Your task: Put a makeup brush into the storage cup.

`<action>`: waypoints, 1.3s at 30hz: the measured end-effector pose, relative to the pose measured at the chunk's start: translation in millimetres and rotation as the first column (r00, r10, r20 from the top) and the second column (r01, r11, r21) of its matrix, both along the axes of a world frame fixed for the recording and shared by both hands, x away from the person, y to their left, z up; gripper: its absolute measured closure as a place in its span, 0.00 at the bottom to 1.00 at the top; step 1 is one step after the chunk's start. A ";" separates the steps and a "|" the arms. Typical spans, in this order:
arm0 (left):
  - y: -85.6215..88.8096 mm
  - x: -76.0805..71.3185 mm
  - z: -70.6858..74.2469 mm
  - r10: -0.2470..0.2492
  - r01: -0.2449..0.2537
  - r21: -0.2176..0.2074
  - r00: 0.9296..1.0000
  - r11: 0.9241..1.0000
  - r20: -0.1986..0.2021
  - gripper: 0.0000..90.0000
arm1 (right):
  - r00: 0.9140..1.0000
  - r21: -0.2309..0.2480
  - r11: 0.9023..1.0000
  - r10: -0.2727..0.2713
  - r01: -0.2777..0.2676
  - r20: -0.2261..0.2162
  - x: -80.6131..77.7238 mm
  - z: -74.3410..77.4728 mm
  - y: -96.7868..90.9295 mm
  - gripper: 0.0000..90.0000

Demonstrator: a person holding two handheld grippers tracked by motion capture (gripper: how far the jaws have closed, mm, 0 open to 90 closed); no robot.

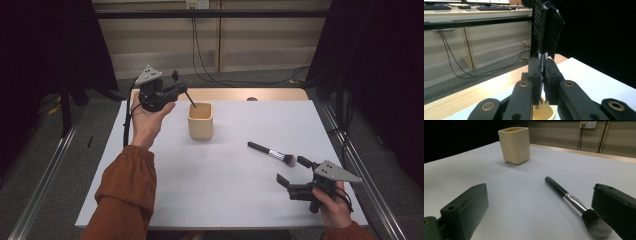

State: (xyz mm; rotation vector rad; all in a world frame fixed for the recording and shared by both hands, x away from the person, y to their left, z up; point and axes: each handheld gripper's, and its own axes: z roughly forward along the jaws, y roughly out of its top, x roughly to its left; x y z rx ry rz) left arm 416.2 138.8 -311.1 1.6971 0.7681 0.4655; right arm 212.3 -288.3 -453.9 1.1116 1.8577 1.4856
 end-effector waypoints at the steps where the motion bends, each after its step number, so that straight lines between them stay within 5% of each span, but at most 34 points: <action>1: -1.9 -0.6 -0.2 -0.011 0.011 0.001 1.000 1.000 0.003 0.95 | 1.000 -0.003 1.000 -0.002 0.002 0.000 0.0 -0.1 -0.2 0.00; 26: -15.2 14.4 -40.5 0.005 0.000 0.066 0.997 0.998 -0.082 0.95 | 1.000 -0.012 1.000 0.008 -0.008 0.002 -0.5 -0.2 0.6 0.00; 39: -19.4 17.3 -57.1 0.005 0.002 0.062 0.993 0.998 -0.122 0.95 | 1.000 -0.012 1.000 0.014 -0.014 0.003 -1.5 -0.2 1.0 0.00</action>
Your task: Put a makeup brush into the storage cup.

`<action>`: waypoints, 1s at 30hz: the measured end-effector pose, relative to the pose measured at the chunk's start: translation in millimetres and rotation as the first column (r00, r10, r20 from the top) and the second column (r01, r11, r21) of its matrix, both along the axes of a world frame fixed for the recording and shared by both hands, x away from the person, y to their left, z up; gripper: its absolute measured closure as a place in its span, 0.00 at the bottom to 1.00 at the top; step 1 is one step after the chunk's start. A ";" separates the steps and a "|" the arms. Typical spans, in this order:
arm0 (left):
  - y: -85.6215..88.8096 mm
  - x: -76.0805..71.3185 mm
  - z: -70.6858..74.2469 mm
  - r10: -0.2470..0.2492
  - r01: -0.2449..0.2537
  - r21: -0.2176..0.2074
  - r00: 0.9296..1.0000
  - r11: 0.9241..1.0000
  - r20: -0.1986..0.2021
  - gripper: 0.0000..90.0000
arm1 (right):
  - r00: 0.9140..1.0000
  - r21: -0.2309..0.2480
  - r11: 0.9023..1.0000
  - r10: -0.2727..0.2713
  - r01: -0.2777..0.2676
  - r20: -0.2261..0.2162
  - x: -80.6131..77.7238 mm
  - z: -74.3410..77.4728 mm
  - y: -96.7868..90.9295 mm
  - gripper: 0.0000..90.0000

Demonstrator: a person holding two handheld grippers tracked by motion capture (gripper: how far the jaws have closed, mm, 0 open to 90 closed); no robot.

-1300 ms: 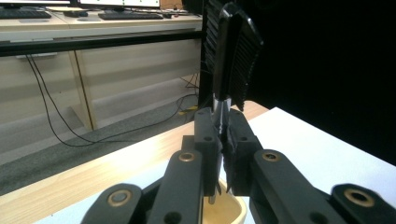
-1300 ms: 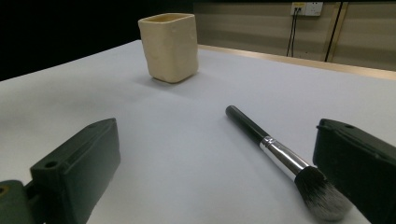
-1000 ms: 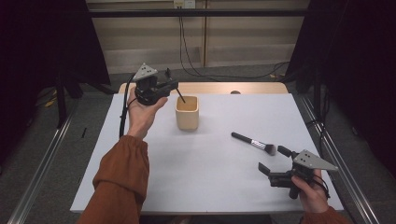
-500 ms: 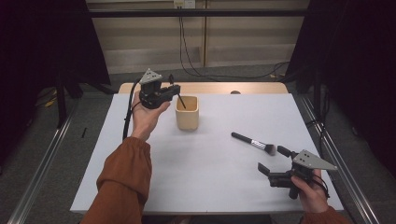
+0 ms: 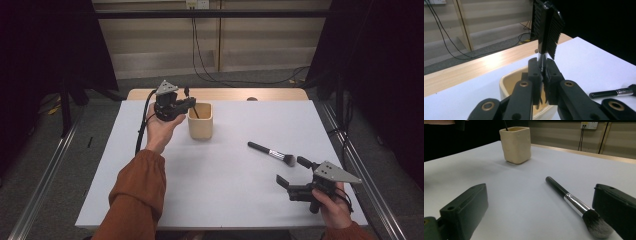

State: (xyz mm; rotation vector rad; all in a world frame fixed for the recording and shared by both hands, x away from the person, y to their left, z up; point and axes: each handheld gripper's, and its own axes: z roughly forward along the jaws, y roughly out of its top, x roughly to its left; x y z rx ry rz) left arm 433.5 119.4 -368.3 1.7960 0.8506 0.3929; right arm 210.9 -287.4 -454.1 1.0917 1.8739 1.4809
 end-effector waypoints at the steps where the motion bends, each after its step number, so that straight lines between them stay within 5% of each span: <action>1: 0.1 -0.2 -0.9 0.002 -0.002 -0.001 1.000 1.000 -0.004 0.95 | 1.000 -0.002 1.000 0.001 -0.001 0.001 0.1 -0.2 0.1 0.00; 30: -3.5 1.2 -24.0 -0.001 0.002 0.017 0.999 1.000 -0.046 0.95 | 1.000 0.000 1.000 0.005 -0.005 0.002 0.6 -0.5 0.9 0.00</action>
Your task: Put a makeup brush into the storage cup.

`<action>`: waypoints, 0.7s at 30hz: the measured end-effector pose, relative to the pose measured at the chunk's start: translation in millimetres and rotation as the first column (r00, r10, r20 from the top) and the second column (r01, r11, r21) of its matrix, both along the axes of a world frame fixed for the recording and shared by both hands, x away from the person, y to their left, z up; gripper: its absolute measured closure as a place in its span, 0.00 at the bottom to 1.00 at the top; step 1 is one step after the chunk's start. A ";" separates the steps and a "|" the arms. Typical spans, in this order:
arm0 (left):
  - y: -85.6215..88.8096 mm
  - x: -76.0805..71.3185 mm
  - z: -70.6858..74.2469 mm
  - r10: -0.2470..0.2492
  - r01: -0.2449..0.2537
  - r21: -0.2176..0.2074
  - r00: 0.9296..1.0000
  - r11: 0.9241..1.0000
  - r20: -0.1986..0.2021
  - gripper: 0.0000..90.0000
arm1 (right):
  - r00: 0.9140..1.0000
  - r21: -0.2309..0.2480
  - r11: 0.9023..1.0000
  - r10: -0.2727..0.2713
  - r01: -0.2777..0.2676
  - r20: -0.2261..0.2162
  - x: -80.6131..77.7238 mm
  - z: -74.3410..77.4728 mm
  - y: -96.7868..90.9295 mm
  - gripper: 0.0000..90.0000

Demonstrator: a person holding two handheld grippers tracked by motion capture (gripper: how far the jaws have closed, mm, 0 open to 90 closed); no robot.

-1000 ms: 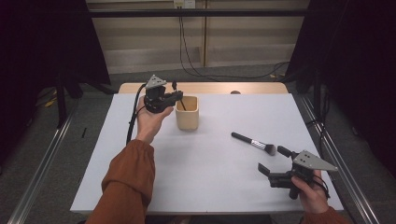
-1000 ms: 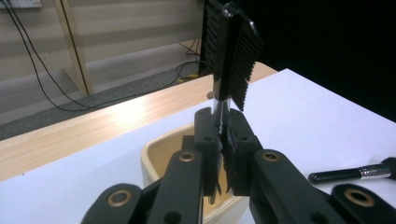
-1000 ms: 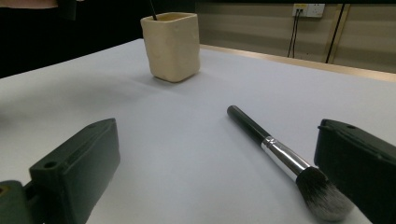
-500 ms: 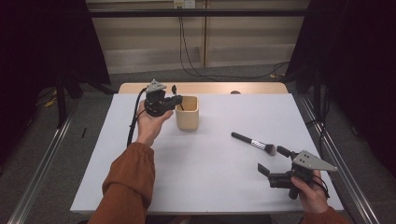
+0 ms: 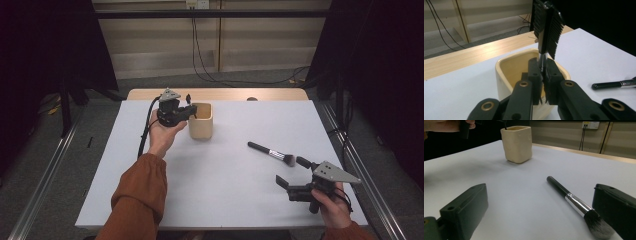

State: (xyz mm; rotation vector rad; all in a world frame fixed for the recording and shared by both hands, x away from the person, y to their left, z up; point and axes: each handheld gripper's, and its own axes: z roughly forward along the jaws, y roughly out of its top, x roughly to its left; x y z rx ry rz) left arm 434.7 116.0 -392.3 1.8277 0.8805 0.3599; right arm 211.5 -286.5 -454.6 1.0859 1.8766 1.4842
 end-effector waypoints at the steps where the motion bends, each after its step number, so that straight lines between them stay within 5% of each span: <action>1: -0.2 0.2 -0.3 0.002 -0.002 -0.002 1.000 1.000 -0.006 0.95 | 1.000 0.000 1.000 0.000 0.000 0.000 0.0 0.0 0.1 0.00; 11: 1.0 0.8 -4.8 0.021 -0.021 -0.001 0.999 1.000 -0.029 0.90 | 1.000 0.000 1.000 -0.004 0.004 0.000 -0.3 0.1 0.0 0.00; 21: 4.6 -2.8 -5.5 0.050 -0.050 0.003 0.999 0.999 -0.013 0.59 | 1.000 -0.002 1.000 -0.003 0.003 0.001 -0.3 0.0 0.2 0.00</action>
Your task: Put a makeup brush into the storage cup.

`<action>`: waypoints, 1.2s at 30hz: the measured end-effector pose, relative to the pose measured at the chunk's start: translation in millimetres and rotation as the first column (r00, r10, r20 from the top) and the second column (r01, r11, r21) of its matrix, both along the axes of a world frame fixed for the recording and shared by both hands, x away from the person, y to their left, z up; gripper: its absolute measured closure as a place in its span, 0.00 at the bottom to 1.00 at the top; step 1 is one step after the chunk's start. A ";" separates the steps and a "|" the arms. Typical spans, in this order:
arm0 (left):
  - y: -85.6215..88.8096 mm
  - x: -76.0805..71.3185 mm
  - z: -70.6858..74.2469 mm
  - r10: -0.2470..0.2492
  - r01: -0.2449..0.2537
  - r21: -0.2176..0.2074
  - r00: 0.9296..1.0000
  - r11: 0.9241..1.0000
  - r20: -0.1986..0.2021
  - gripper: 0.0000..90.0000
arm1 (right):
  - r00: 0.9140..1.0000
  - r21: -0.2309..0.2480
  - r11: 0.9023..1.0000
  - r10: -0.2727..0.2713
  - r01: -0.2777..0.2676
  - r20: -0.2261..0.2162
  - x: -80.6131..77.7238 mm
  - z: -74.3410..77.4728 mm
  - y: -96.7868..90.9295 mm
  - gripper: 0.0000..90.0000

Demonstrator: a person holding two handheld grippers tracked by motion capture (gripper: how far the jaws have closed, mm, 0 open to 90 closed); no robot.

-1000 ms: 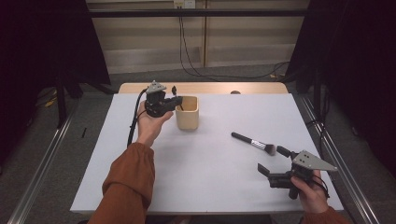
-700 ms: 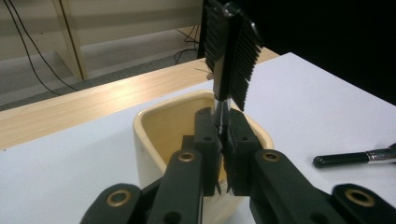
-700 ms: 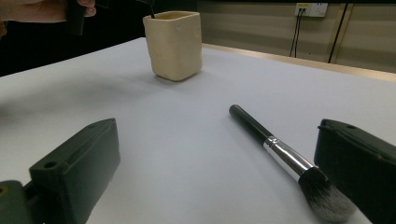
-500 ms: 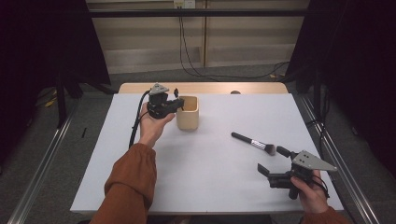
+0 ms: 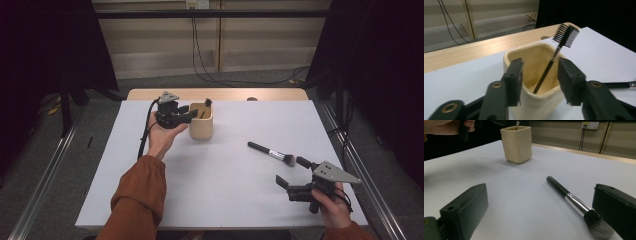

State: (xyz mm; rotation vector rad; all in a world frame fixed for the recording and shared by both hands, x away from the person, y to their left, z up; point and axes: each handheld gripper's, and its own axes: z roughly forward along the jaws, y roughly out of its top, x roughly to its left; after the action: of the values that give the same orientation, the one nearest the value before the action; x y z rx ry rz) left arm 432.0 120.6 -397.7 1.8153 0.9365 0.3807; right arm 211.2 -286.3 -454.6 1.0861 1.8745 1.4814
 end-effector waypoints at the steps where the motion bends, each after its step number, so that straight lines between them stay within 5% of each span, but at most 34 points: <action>1: 0.5 -0.4 0.7 0.001 -0.001 -0.005 1.000 1.000 0.003 0.56 | 1.000 0.000 1.000 0.000 0.000 0.000 0.1 0.0 0.0 0.00; 14: 7.7 -11.2 6.4 0.003 -0.002 -0.014 0.999 1.000 0.047 0.21 | 1.000 -0.001 1.000 -0.003 0.003 0.000 0.2 0.0 -0.3 0.00; 18: 12.8 -11.8 4.8 0.011 -0.010 -0.041 1.000 0.999 0.025 0.13 | 1.000 -0.002 1.000 -0.007 0.007 0.000 0.2 0.0 -0.6 0.00; 30: 26.0 -28.0 8.3 -0.025 0.028 -0.054 0.998 0.998 0.055 0.06 | 1.000 -0.002 1.000 -0.014 0.014 -0.005 0.3 -0.2 -1.2 0.00; 36: 28.7 -41.2 8.6 -0.028 0.031 -0.027 0.996 0.999 0.083 0.05 | 1.000 -0.002 1.000 -0.014 0.014 -0.005 0.3 -0.3 -1.3 0.00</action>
State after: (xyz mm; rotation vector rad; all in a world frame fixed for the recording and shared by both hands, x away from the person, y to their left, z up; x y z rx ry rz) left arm 390.8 149.3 -389.1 1.7724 0.8531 0.4190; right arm 211.5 -287.5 -454.9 1.1015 1.8675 1.4698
